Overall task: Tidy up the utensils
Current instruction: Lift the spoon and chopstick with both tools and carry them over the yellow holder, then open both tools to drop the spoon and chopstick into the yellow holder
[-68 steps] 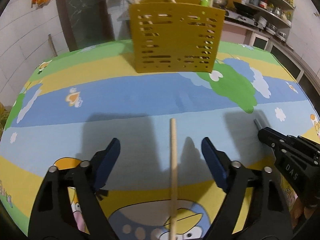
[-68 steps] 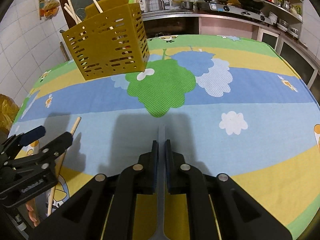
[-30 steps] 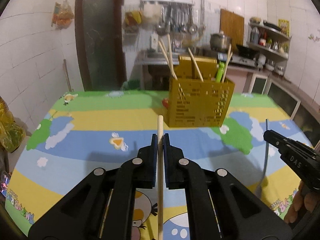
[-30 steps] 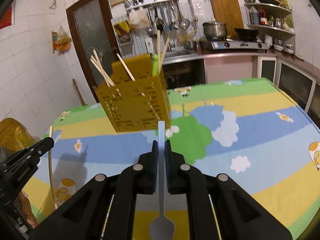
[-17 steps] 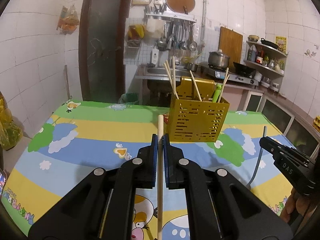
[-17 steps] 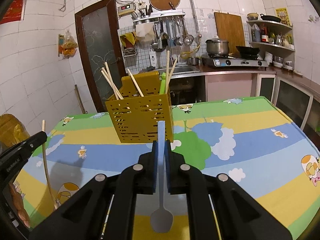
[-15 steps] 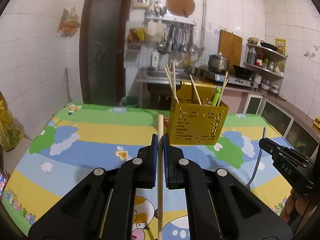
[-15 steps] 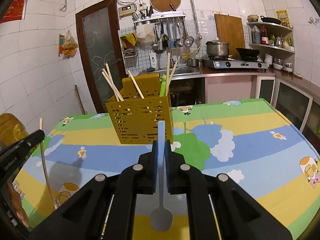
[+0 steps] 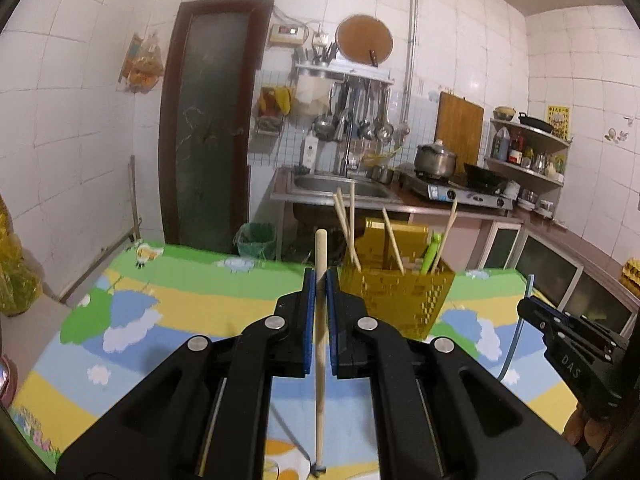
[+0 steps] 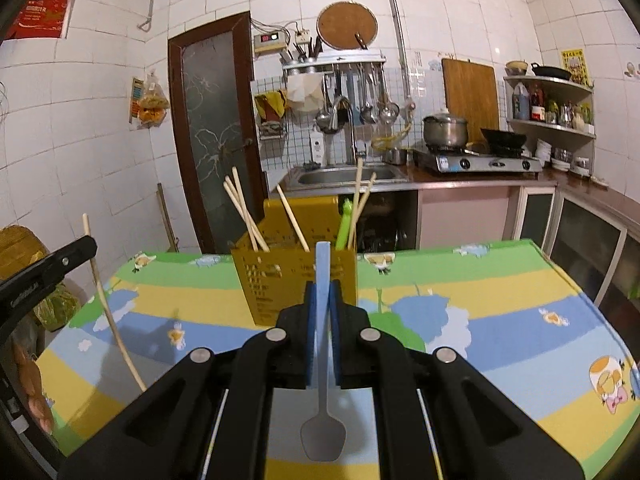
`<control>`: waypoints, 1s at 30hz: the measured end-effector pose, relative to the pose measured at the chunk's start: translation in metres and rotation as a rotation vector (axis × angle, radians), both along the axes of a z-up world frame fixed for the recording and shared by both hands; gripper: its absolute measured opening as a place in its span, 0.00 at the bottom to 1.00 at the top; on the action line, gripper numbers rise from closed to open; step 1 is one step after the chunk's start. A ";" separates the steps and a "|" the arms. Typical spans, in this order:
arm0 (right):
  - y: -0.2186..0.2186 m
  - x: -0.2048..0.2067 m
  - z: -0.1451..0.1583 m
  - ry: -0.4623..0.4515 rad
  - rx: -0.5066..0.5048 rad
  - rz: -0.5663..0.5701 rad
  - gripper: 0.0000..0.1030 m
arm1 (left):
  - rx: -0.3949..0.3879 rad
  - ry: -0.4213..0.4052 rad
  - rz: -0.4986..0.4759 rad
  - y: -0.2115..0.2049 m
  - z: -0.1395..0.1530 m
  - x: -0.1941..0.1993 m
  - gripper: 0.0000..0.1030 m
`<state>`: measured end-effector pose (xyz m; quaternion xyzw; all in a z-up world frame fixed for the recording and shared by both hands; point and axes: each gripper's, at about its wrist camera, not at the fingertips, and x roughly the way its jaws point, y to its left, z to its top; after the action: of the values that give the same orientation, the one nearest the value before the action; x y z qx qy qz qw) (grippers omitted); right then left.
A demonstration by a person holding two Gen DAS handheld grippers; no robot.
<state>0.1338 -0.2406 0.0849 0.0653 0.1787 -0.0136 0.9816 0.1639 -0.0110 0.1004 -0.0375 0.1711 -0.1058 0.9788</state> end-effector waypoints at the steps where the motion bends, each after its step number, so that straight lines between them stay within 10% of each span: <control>1: 0.000 0.002 0.004 -0.008 -0.003 0.000 0.07 | 0.002 -0.020 0.000 -0.001 0.007 0.005 0.04; 16: -0.031 0.097 0.104 -0.203 0.003 -0.045 0.07 | -0.131 -0.260 -0.017 -0.042 0.109 0.107 0.04; 30: -0.032 0.177 0.047 -0.174 0.011 -0.001 0.07 | -0.063 -0.204 -0.049 -0.101 0.041 0.179 0.04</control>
<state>0.3112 -0.2727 0.1315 0.0715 0.0930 -0.0072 0.9931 0.3429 -0.1118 0.1419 -0.0531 0.0683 -0.1383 0.9866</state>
